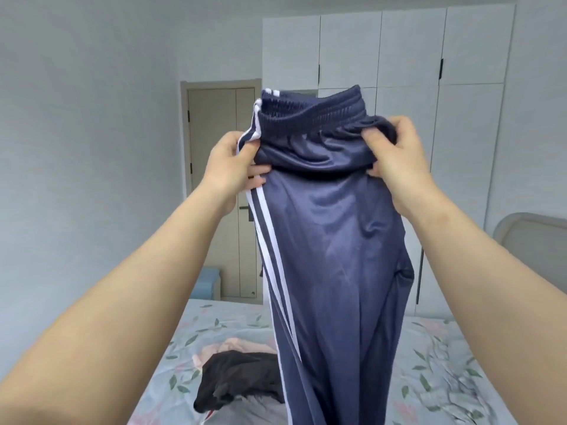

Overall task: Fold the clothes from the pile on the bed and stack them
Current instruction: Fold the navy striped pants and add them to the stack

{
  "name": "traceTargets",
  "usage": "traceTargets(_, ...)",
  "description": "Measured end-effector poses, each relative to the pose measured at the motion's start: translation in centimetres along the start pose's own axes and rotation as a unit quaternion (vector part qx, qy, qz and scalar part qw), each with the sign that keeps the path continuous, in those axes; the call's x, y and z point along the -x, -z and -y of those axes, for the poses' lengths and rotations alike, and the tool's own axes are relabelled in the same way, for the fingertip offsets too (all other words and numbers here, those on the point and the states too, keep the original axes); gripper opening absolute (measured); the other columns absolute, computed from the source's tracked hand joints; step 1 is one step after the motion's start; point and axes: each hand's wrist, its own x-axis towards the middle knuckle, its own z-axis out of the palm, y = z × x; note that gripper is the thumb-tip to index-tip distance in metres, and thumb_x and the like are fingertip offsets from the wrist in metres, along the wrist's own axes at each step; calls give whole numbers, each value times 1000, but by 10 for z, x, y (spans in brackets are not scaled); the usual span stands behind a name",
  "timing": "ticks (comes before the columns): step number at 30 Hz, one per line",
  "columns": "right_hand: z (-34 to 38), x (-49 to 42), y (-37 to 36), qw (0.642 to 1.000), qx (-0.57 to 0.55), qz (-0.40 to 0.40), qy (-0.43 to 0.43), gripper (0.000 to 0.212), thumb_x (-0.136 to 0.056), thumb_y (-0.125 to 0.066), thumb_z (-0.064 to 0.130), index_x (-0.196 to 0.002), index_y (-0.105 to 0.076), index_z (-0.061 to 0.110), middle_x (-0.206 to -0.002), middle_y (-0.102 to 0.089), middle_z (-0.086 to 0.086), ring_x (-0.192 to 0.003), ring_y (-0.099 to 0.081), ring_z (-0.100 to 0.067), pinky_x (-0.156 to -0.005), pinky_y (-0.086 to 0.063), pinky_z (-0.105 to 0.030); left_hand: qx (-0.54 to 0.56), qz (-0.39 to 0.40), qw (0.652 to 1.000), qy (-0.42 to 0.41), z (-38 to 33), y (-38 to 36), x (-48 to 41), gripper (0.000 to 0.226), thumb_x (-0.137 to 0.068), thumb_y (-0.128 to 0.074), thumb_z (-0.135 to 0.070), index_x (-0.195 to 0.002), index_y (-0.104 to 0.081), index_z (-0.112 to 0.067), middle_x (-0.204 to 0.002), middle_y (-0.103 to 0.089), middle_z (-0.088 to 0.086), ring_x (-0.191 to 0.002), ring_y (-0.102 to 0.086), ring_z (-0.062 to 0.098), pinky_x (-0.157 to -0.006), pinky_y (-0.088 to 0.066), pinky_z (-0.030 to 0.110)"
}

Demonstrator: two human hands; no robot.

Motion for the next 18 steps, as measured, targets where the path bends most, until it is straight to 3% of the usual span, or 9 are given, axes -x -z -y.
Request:
traceTargets(3, -13, 13, 8, 983, 77, 135, -99, 30, -82, -72, 25, -104, -51, 25, -89, -57, 18, -72, -54, 5, -53, -42, -13, -40, 40, 994, 93, 22, 4, 8, 10, -99, -49, -26, -90, -52, -24, -97, -63, 6, -56, -68, 13, -52, -57, 24)
traceTargets(7, -30, 27, 21, 970, 105, 134, -173, 11, -83, -71, 26, -78, -61, 25, -59, -54, 12, -50, -44, -6, -52, -30, -21, -43, 29, 991, 120, 52, 5, 24, 10, -94, -57, -26, -86, -58, -21, -75, -59, -1, -45, -59, 6, -42, -46, 17)
traceTargets(9, -39, 32, 26, 958, 82, 146, -234, 20, -85, -68, 26, -70, -55, 23, -43, -41, 10, -35, -29, -7, -47, -24, -21, -50, 83, 976, 196, 63, 9, 32, 16, -92, -60, -28, -79, -56, -18, -63, -58, -3, -42, -51, 4, -37, -34, 13)
traceTargets(11, -52, 39, 29, 927, 110, 198, -299, 23, -88, -65, 27, -71, -51, 20, -43, -37, 7, -34, -23, -9, -43, -20, -18, -100, 147, 944, 279, 76, 15, 38, 21, -91, -61, -24, -74, -54, -14, -55, -58, -3, -38, -47, 2, -34, -29, 10)
traceTargets(14, -74, 52, 30, 871, 194, 266, -365, 20, -90, -60, 37, -85, -58, 18, -52, -54, 5, -37, -44, -12, -41, -39, -18, -107, 174, 909, 363, 98, 20, 48, 18, -94, -57, -26, -80, -54, -15, -74, -58, -1, -37, -50, 2, -32, -27, 9)
traceTargets(16, -89, 62, 28, 843, 187, 294, -410, 27, -93, -54, 42, -103, -58, 17, -81, -68, -2, -55, -67, -20, -51, -55, -27, -80, 185, 885, 420, 115, 18, 55, 15, -96, -51, -32, -96, -54, -17, -105, -58, -1, -49, -65, 10, -38, -42, 12)
traceTargets(18, -110, 72, 22, 819, 144, 298, -469, 33, -96, -50, 40, -117, -52, 16, -109, -64, -9, -79, -71, -34, -65, -60, -41, -44, 193, 856, 478, 141, 16, 63, 26, -98, -47, -35, -118, -50, -19, -134, -42, -3, -65, -72, 26, -53, -58, 26)
